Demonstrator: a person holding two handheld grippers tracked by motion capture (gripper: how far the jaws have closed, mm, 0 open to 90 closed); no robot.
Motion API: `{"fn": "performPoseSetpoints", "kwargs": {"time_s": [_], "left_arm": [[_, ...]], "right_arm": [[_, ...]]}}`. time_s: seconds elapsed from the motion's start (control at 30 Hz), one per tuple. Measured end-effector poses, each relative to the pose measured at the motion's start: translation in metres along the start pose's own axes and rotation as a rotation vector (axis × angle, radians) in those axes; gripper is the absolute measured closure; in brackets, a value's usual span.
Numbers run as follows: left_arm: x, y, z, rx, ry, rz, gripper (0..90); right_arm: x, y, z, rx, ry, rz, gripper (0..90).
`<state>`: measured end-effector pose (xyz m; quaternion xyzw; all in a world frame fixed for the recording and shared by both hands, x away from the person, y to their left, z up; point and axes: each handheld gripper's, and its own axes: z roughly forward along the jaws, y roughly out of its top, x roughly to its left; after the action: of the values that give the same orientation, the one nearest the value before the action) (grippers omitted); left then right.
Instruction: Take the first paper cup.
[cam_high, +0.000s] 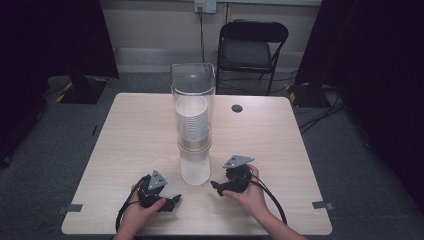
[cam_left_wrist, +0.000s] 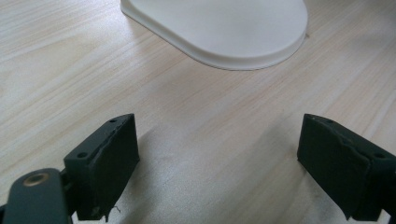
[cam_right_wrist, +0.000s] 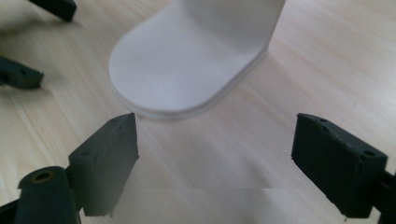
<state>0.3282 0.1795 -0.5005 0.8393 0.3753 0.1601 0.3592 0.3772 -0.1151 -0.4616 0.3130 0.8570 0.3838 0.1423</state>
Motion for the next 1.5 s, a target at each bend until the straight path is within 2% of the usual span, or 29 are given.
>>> {"fn": "performPoseSetpoints", "kwargs": {"time_s": [0.13,0.3,0.57,0.63,0.87,1.07,1.17,1.37,1.4,1.5], "left_arm": [[0.000,0.000,0.000,0.001,0.000,0.001,12.1],[0.000,0.000,0.000,0.000,0.000,0.000,12.1],[0.000,0.000,0.000,0.001,-0.001,0.000,12.1],[0.000,0.000,0.000,0.000,0.000,0.000,12.1],[0.000,0.000,0.000,0.000,0.000,0.000,12.1],[0.000,0.000,0.000,0.000,-0.001,0.000,12.1],[0.000,0.000,0.000,0.000,-0.001,0.001,12.1],[0.002,-0.001,0.000,-0.003,-0.018,0.014,12.3],[0.002,0.000,-0.001,0.012,-0.010,0.023,12.3],[0.002,-0.001,-0.001,-0.002,-0.015,0.019,12.3]], "right_arm": [[-0.002,0.014,-0.005,-0.049,0.025,0.019,15.7],[-0.002,0.031,-0.007,-0.071,0.060,0.018,17.9],[0.003,0.054,-0.005,-0.139,0.068,-0.011,18.2],[0.004,0.059,-0.002,-0.157,0.076,-0.003,17.8],[0.008,0.070,0.009,-0.187,0.079,-0.016,18.4],[0.006,0.074,0.015,-0.236,0.081,0.006,23.1],[0.006,0.074,0.017,-0.252,0.081,-0.013,29.9],[0.007,0.072,0.020,-0.281,0.049,-0.075,32.7],[0.007,0.071,0.021,-0.283,0.057,-0.071,33.3],[0.007,0.064,0.026,-0.303,0.065,-0.057,35.0]]}}
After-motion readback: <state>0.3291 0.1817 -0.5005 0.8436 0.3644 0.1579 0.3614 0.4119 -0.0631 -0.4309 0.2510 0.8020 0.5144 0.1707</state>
